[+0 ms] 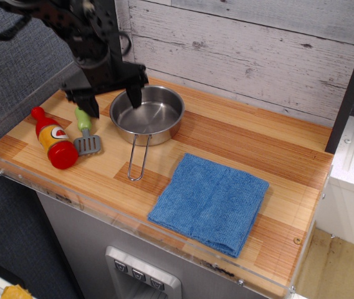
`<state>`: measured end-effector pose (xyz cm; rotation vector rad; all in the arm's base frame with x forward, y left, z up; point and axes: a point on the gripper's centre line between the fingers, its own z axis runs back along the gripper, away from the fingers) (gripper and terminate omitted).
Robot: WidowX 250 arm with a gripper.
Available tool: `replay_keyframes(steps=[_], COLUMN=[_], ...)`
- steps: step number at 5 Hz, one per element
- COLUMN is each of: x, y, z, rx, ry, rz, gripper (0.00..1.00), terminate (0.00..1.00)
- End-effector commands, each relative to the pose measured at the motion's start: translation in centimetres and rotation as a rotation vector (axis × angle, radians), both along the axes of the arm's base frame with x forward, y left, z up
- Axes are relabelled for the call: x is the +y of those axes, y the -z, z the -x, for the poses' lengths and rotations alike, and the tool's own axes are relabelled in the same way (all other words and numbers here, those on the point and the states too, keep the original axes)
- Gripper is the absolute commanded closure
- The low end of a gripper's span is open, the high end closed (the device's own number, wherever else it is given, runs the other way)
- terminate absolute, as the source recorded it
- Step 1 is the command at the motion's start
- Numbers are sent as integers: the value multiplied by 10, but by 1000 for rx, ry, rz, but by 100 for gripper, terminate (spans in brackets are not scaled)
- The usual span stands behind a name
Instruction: Move the pot behind and right of the green spatula
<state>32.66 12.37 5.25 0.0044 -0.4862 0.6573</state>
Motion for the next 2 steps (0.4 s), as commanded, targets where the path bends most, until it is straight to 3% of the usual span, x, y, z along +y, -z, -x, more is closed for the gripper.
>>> replay_keyframes(steps=[1,2], x=[-6,-19], y=[-89,-129], z=[5,9], rx=[-216,-299], ry=[17,67], rz=[-120,-183], gripper=[0,0], terminate=[0,0])
